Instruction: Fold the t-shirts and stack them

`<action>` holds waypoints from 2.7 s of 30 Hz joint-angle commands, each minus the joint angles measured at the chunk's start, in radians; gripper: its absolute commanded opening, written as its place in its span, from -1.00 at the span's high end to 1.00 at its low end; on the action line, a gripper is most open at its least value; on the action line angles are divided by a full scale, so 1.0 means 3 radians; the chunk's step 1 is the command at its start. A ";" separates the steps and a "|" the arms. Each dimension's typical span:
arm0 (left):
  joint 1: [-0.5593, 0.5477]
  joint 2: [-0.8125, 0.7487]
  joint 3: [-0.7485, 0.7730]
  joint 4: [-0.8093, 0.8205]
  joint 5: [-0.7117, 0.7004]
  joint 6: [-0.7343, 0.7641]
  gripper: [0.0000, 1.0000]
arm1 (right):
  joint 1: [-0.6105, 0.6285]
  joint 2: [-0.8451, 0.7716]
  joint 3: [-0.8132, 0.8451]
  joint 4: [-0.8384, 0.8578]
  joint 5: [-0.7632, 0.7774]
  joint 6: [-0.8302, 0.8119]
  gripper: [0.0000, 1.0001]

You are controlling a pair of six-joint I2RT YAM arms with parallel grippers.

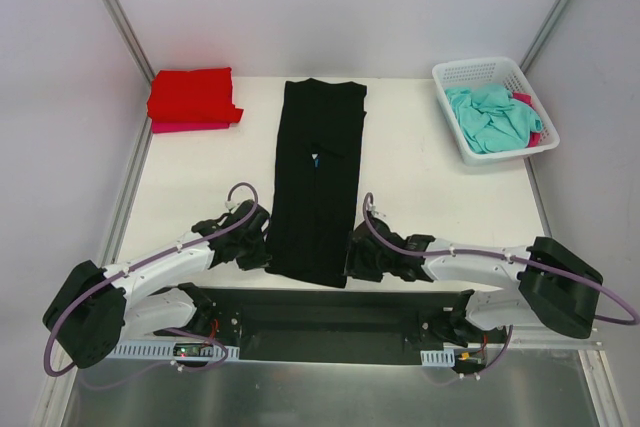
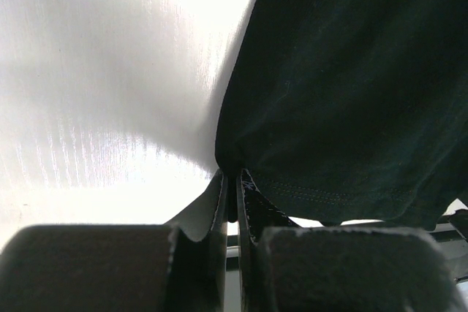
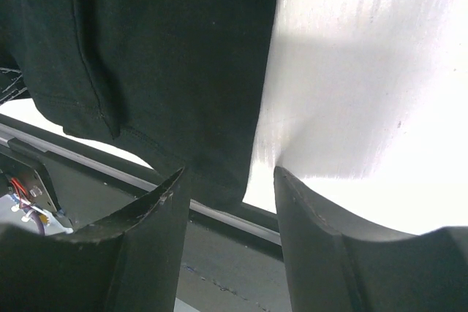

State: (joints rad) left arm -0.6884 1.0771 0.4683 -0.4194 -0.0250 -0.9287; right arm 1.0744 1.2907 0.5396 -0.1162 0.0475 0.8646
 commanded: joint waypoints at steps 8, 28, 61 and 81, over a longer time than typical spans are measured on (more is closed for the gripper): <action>-0.0083 0.0117 -0.0042 -0.0013 -0.0029 -0.0049 1.00 | 0.0289 0.0401 0.0349 0.0070 0.0113 0.0119 0.00; -0.0211 -0.0128 -0.0002 -0.0141 0.0032 -0.0243 1.00 | 0.0402 -0.0079 0.0298 -0.0569 0.0430 0.0083 0.99; -0.1499 0.0234 0.0929 -0.1025 -0.0806 -0.1210 1.00 | 0.0448 -0.0499 0.0226 -0.1142 0.0880 -0.0044 0.99; -0.1265 0.0372 0.1435 -0.1322 -0.1144 -0.0913 1.00 | -0.0007 -0.0631 0.0758 -0.1597 0.1033 -0.0611 0.99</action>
State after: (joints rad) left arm -1.1042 1.1805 0.8440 -0.7410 -0.3004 -1.2556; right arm 1.1156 1.1210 0.7078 -0.5209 0.3191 0.7586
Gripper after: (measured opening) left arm 0.020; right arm 0.036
